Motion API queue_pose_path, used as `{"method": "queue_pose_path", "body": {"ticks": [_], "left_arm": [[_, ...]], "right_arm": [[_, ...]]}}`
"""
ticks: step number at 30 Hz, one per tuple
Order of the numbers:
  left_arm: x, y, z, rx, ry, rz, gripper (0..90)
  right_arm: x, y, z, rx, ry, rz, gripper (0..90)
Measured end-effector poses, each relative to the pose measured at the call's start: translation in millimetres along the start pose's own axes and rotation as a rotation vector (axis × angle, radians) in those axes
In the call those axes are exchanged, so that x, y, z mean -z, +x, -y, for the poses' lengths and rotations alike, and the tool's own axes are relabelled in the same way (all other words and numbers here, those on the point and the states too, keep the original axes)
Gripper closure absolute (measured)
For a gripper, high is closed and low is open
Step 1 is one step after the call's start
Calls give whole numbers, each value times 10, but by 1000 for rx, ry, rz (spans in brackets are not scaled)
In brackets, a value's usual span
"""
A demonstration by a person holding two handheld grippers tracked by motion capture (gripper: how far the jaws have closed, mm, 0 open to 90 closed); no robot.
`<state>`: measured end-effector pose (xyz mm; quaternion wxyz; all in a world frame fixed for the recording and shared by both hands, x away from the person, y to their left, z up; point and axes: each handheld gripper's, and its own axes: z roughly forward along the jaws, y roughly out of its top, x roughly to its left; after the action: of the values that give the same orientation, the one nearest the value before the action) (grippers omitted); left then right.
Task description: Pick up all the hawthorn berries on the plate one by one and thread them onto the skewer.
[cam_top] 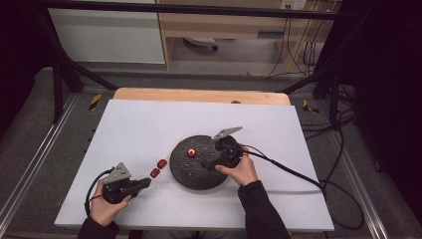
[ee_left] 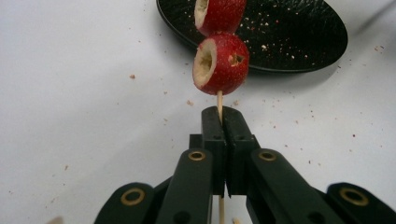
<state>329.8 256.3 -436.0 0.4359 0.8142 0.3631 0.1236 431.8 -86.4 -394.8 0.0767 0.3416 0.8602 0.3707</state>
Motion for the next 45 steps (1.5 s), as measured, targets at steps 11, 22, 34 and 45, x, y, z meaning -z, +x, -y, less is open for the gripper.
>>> {"method": "queue_pose_path", "body": {"ticks": [11, 22, 34, 45], "left_arm": [[3, 19, 15, -4, 18, 6, 884], [16, 42, 4, 3, 12, 2, 883], [18, 58, 8, 6, 15, 0, 884], [13, 56, 7, 6, 16, 3, 883]], "right_arm": [[-306, 51, -316, 74, 98, 15, 133], [-555, 32, -495, 111, 171, 1, 279], [-792, 4, -542, 132, 253, -6, 460], [-834, -12, -532, 131, 261, -26, 611]]}}
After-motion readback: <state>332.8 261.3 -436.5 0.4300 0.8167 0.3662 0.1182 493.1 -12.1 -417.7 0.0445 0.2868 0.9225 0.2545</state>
